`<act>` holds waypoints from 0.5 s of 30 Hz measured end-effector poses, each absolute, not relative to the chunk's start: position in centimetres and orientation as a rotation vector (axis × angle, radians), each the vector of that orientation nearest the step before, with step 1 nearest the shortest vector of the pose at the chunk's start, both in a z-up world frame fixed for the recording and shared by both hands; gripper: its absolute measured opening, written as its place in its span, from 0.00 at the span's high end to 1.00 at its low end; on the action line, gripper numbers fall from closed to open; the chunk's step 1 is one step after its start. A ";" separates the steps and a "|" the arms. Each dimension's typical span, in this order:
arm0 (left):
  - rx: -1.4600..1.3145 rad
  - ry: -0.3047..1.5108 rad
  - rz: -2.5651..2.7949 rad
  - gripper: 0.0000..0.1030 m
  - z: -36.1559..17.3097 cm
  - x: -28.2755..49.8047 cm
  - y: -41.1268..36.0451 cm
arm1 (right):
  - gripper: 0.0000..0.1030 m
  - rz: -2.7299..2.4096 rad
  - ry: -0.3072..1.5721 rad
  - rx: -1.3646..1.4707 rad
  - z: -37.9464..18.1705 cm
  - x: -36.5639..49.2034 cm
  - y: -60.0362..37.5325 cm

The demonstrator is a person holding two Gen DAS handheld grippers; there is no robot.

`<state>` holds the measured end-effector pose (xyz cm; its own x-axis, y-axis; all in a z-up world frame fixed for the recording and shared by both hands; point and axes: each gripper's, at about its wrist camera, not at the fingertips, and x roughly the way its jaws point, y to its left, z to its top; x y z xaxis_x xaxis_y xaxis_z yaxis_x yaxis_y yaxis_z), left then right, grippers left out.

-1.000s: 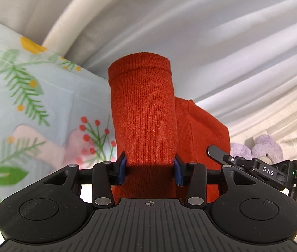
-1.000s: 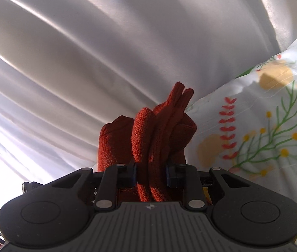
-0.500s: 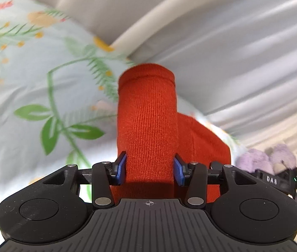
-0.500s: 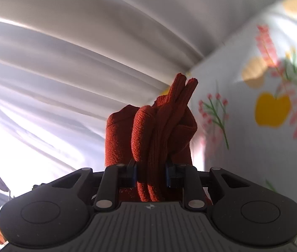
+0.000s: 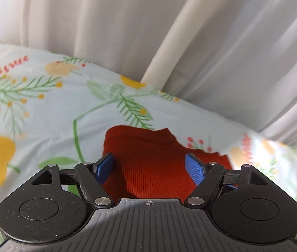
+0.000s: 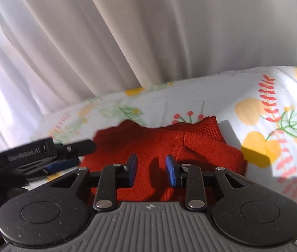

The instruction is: Fold small clothes

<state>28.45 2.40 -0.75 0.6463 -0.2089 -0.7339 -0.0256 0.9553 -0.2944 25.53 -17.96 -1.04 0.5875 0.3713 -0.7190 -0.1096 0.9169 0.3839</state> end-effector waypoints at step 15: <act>-0.177 0.936 0.011 0.00 -5.8 32.1 0.7 | 0.88 0.184 0.765 0.242 -5.8 28.7 -17.8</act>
<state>32.11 0.67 -5.77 0.5942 -0.0673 -0.8015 -0.0863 0.9854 -0.1467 28.67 -17.85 -5.78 0.7072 0.2518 -0.6606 -0.0767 0.9562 0.2824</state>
